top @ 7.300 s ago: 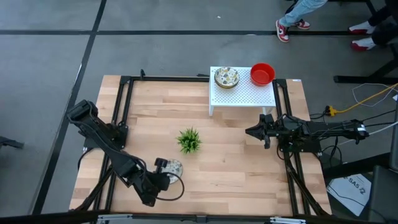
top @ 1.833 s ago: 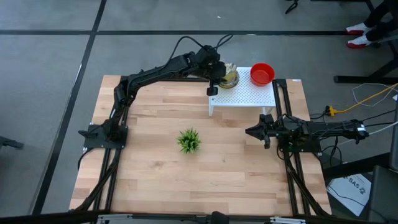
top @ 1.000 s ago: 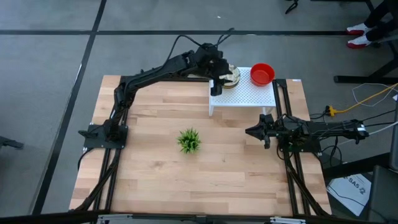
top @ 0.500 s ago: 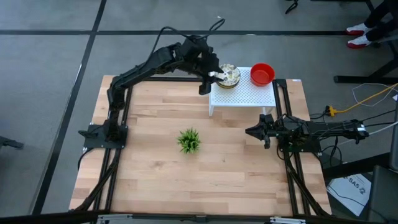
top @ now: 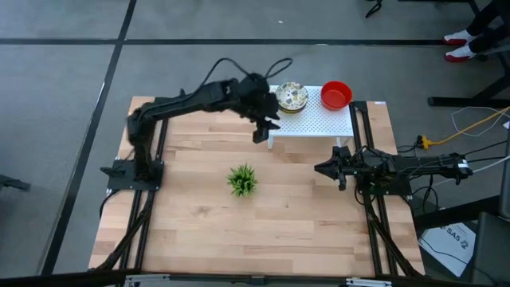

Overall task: Pick & Place Mini bowls
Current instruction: Return to Home Position

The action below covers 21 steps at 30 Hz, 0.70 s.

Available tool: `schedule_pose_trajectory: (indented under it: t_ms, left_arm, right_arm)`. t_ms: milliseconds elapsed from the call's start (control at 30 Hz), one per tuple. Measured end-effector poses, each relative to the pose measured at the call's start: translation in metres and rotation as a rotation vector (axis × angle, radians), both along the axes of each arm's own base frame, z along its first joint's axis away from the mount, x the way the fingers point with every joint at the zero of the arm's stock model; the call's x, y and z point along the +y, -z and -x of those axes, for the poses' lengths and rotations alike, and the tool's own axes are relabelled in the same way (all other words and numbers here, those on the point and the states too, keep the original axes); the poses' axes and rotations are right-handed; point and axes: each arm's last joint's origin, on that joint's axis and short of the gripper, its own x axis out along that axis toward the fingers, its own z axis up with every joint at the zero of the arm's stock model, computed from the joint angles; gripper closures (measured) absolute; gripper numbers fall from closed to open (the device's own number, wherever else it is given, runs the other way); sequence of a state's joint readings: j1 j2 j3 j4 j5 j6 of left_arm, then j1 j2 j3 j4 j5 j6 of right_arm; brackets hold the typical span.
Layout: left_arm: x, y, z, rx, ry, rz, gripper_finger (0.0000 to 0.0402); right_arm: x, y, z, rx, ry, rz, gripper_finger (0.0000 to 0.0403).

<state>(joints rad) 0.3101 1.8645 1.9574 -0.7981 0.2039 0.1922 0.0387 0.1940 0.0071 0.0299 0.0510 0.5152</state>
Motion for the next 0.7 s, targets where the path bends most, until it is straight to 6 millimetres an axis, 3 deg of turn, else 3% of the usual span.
schedule_pose_trajectory:
  t_ms: [133,233,433,533,700]
  left_arm:
    - [-0.011,0.014,0.035,-0.081,-0.105,0.01,0.0247]
    - [-0.02,0.027,0.08,-0.15,-0.201,-0.005,0.0245]
    - [-0.041,0.081,0.167,-0.223,-0.319,0.131,0.0247]
    - [-0.053,0.102,0.197,-0.337,-0.355,0.184,0.0248]
    - [-0.064,0.134,0.231,-0.45,-0.433,0.248,0.0245]
  right_arm:
    - [0.0,0.0,0.0,0.0,0.0,0.0,0.0347]
    - [0.0,0.0,0.0,0.0,0.0,0.0,0.0347]
    - [0.0,0.0,0.0,0.0,0.0,0.0,0.0347]
    - [0.0,0.0,0.0,0.0,0.0,0.0,0.0347]
    - [0.0,0.0,0.0,0.0,0.0,0.0,0.0347]
